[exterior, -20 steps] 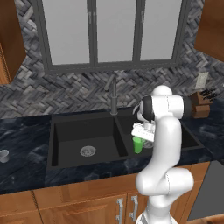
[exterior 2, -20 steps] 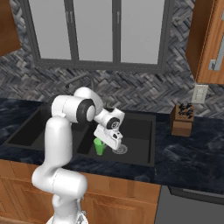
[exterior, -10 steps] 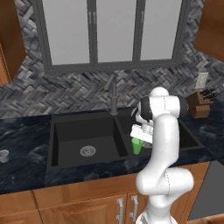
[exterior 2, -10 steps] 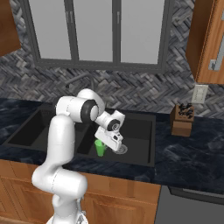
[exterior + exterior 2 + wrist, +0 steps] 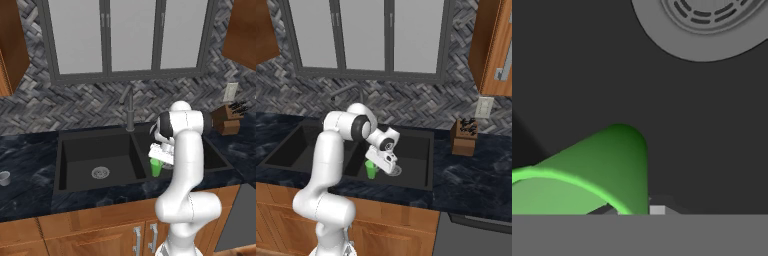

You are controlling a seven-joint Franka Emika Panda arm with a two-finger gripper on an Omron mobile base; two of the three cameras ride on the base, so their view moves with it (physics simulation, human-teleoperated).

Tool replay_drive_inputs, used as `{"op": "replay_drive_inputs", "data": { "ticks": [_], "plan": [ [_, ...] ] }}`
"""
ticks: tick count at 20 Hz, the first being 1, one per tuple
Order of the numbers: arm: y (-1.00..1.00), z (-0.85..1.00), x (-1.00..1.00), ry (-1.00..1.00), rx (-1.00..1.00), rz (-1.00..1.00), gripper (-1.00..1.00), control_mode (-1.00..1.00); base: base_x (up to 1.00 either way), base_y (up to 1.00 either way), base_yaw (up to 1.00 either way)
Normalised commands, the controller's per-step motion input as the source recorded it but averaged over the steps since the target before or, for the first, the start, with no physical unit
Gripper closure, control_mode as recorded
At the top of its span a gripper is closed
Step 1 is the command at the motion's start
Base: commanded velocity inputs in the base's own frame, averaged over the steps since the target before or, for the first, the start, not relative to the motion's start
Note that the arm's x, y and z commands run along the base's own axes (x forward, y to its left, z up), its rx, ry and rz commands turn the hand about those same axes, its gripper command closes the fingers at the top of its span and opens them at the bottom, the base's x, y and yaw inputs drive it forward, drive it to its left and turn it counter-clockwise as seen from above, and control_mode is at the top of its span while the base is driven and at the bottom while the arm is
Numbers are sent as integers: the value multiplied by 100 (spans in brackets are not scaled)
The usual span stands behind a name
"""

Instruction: Move any existing items from the left basin to the right basin for drying. Then move the measuring cup from the counter to the left basin of the sink for washing.

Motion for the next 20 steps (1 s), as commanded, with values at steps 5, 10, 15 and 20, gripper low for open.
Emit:
{"op": "replay_drive_inputs", "data": {
  "ticks": [5,10,15,20],
  "plan": [
    [0,-17,8,0,1,0,100,-100,0,0,0],
    [0,-17,8,1,0,0,100,-100,0,0,0],
    [5,-16,1,4,0,1,-100,-100,0,0,0],
    [2,8,-14,-1,0,0,-100,-100,0,0,0]
  ]
}}
